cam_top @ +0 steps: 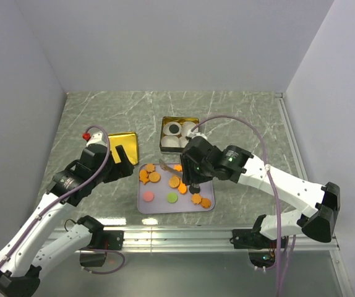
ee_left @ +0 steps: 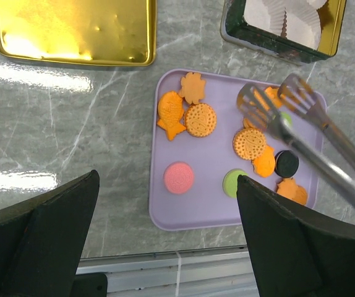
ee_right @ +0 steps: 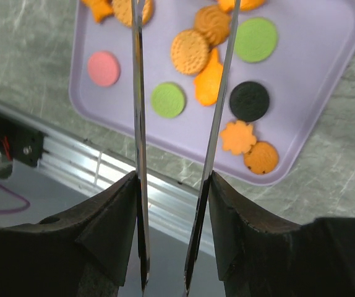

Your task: Pack the cookies

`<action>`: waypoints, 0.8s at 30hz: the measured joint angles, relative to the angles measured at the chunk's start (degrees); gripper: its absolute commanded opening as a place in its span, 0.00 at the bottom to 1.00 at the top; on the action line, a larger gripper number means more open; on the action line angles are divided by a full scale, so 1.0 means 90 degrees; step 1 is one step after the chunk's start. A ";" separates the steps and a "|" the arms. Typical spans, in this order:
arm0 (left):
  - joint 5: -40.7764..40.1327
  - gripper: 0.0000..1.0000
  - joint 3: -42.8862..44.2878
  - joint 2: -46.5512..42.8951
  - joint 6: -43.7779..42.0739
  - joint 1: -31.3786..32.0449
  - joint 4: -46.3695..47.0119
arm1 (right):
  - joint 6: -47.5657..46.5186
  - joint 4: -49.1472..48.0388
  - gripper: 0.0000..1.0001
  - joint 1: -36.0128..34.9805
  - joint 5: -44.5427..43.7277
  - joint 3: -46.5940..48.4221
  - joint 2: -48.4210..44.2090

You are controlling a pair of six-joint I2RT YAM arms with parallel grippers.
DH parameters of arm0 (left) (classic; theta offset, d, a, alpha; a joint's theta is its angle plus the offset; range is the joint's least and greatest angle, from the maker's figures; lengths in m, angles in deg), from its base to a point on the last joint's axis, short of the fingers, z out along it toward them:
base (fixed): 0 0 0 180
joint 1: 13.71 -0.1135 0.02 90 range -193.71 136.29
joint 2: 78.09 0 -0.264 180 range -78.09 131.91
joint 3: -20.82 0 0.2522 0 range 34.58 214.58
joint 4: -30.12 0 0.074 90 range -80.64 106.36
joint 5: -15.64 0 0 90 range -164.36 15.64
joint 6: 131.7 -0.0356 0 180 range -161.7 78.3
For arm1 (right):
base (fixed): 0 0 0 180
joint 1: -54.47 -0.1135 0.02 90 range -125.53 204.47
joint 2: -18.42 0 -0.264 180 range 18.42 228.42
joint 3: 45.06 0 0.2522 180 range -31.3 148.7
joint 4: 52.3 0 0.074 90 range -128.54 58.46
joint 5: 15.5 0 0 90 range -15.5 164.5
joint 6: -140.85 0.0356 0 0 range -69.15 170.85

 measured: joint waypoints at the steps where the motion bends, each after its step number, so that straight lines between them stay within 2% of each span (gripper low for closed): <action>1: -0.0012 0.99 0.0000 -0.0005 0.0010 0.0002 -0.0005 | -0.0005 0.0002 0.54 -0.0102 -0.0005 0.0000 0.0000; 10: -0.0180 0.99 0.0000 -0.0027 0.0151 0.0012 -0.0136 | -0.0209 0.0029 0.54 -0.0981 -0.0061 0.0000 0.0015; 24: -0.0376 0.99 0.0002 -0.0153 0.0316 0.0151 -0.0272 | -0.0503 0.0034 0.54 -0.1302 -0.0165 -0.0097 0.0423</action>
